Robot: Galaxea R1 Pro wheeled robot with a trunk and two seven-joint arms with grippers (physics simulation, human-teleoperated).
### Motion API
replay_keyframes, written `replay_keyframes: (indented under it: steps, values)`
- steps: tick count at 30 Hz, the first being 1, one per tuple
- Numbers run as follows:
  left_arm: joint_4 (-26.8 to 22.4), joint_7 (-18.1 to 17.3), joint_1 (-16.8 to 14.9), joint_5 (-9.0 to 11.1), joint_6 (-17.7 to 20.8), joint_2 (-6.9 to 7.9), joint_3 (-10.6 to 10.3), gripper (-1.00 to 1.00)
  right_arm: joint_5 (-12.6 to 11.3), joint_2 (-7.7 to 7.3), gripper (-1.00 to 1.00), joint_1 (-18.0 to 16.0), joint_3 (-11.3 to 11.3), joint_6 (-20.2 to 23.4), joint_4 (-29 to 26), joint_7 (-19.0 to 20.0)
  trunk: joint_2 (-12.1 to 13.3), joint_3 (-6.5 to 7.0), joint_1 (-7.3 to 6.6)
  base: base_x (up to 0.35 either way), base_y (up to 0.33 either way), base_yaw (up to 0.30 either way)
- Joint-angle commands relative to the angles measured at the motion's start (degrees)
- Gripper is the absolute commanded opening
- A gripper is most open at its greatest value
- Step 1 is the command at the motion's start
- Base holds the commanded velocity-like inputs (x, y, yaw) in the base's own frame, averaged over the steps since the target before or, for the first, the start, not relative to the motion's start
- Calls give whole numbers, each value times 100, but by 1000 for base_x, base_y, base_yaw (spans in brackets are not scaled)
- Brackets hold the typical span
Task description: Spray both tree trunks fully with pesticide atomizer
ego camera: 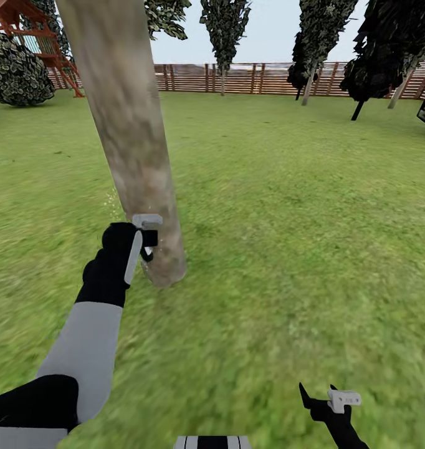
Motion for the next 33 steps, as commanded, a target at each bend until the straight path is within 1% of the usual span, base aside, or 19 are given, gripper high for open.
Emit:
replay_keyframes:
  steps: [1, 2, 5, 6, 7, 11, 14, 15, 16, 18, 21, 24, 25, 26, 27, 28, 30, 31, 33]
  values:
    - [-79, 0, -19, 17, 6, 38, 21, -100, 2, 0, 100, 0, 0, 0, -1, 0, 1, -1, 1, 0, 0, 0]
    - [-101, 0, -27, 11, 8, 85, 27, -100, 0, 0, 100, 0, 0, 0, 0, 0, 1, -1, 1, 0, 0, 0]
    - [-127, 0, -46, 27, 9, 337, 50, -100, 5, 0, 100, 0, 0, 0, -2, 0, 1, -1, 1, 0, 0, 0]
    - [-129, 0, -54, 29, 9, 406, 109, -100, 3, 0, 100, 0, 0, 0, -1, 0, 1, -1, 1, 0, 0, 0]
    - [-134, 0, -59, 35, 9, 428, 173, -100, 5, 0, 100, -3, 0, 0, -1, 0, 1, -1, 1, 0, 0, 0]
    - [-136, 0, -53, 51, 9, 355, 195, -100, 4, 0, 100, 0, 0, 0, 4, 0, 1, -1, 1, 0, 0, 0]
    - [-102, 0, -7, 46, 9, 77, 167, -100, 4, 0, 100, 0, 0, 0, 4, 0, 1, -1, 1, 0, 0, 0]
    - [-83, 0, 7, 51, 9, 22, 94, -100, 6, 0, 100, 0, 0, 0, 5, 0, 1, -1, 1, 0, 0, 0]
    - [-62, 0, 25, 56, 9, -46, -102, -100, 6, 0, 100, 0, 0, 0, 5, 0, 1, -1, 1, 0, 0, 0]
    - [-48, 6, 44, 57, 9, -77, -241, -100, 5, 0, 100, 0, 0, 0, 4, 0, 1, -1, 1, 0, 0, 0]
    - [77, 9, 45, 51, 4, -34, -247, -100, 7, 0, 100, 0, 0, 0, 5, 0, 1, -1, 1, 0, 0, 0]
    - [217, 1, 50, 38, -28, 45, -49, -100, 7, 0, 100, -2, 0, 0, 4, 0, 1, -1, 1, 0, 0, 0]
    - [275, -3, 50, 38, -46, 132, 90, -100, 6, 0, 100, -1, 0, 0, 5, 0, 1, -1, 1, 0, 0, 0]
    - [399, -11, 49, 48, -62, 307, 292, -100, 4, 0, 100, 0, 0, 0, 3, 0, 1, -1, 1, 0, 0, 0]
    - [451, -14, 45, 53, -70, 382, 348, -100, 3, 0, 100, 0, 0, 0, 4, 0, 1, -1, 1, 0, 0, 0]
    - [478, -11, 48, 51, -85, 418, 356, -100, 5, 0, 100, 0, 0, 0, 5, 0, 1, -1, 1, 0, 0, 0]
    - [499, -10, 71, 47, -104, 411, 352, -100, 7, 0, 100, 0, 0, 0, 5, 0, 1, -1, 1, 0, 0, 0]
    - [507, -9, 159, 48, -128, 394, 297, -100, 7, 0, 100, -2, 0, 0, 5, 0, 1, -1, 1, 0, 0, 0]
    - [514, -10, 394, 55, -265, 359, 76, -100, 7, 0, 100, 0, 0, 0, 5, 0, 1, -1, 1, 0, 0, 0]
